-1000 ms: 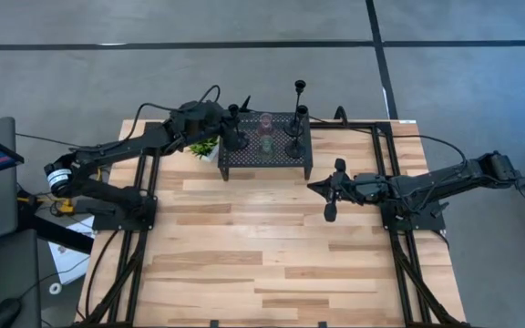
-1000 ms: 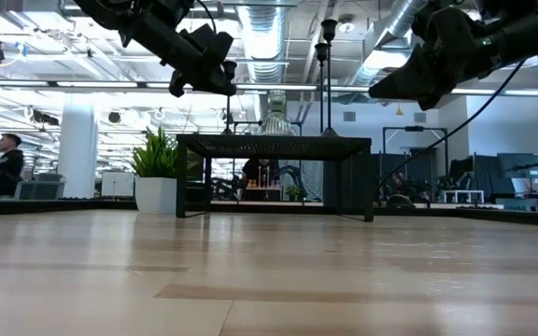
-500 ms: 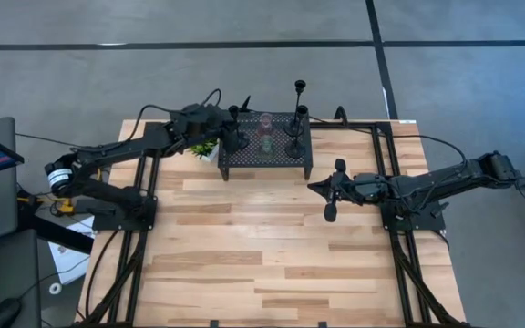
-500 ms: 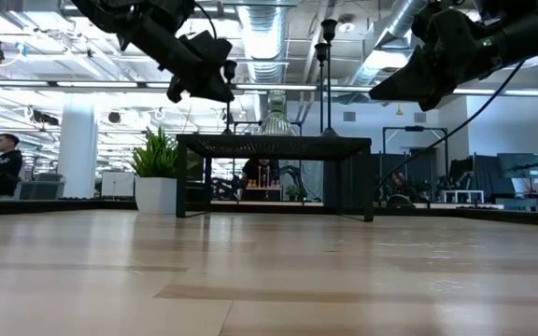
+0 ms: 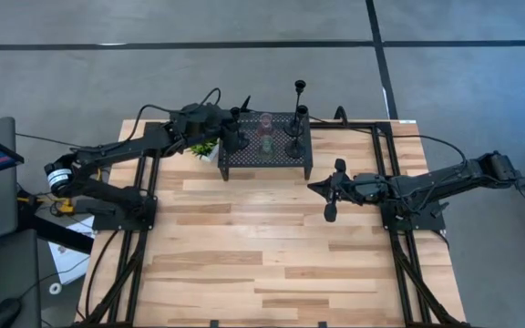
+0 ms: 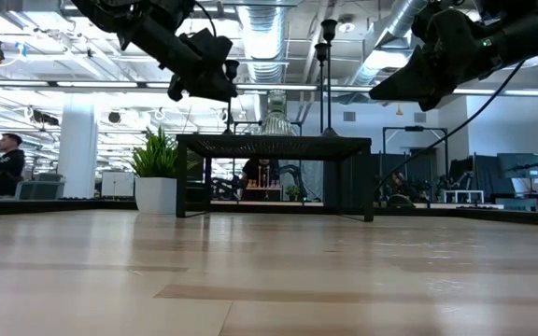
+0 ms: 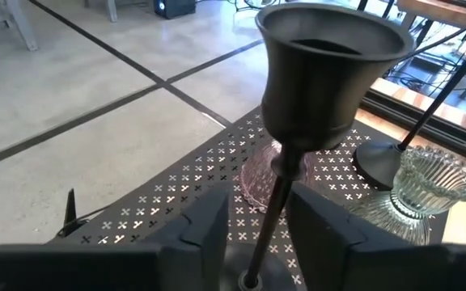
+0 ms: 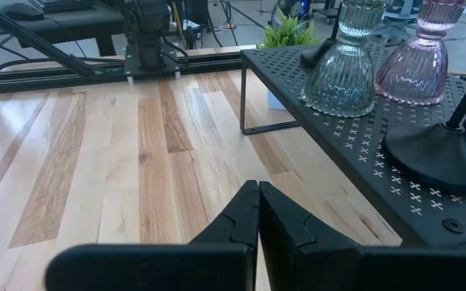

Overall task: Pick & Place candle stick holders
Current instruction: Return to Home Position

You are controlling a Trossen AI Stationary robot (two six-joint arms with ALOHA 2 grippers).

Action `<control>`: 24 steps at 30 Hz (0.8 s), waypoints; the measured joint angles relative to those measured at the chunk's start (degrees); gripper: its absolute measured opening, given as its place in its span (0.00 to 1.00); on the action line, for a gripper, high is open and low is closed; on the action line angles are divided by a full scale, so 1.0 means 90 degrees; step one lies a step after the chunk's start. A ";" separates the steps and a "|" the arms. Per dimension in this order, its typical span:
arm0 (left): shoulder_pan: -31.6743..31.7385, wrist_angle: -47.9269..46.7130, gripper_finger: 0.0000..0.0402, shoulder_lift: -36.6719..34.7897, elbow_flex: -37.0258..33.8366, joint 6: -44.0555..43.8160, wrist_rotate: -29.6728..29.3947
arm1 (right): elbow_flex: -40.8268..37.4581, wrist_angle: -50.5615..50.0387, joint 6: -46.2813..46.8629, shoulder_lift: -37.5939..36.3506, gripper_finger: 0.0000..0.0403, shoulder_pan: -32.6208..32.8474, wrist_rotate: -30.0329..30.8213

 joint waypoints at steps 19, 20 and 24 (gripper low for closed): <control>-0.0027 -0.0037 0.70 -0.0345 0.0000 0.0002 0.0113 | 0.0000 -0.0053 0.0000 0.0000 0.00 0.0001 0.0000; -0.0042 -0.0050 0.71 -0.0412 0.0000 0.0002 0.0224 | 0.0001 -0.0056 0.0000 0.0000 0.00 0.0001 0.0000; -0.0194 -0.0235 0.72 -0.0692 0.0000 0.0002 0.0886 | 0.0000 -0.0076 0.0000 0.0000 0.00 0.0000 0.0000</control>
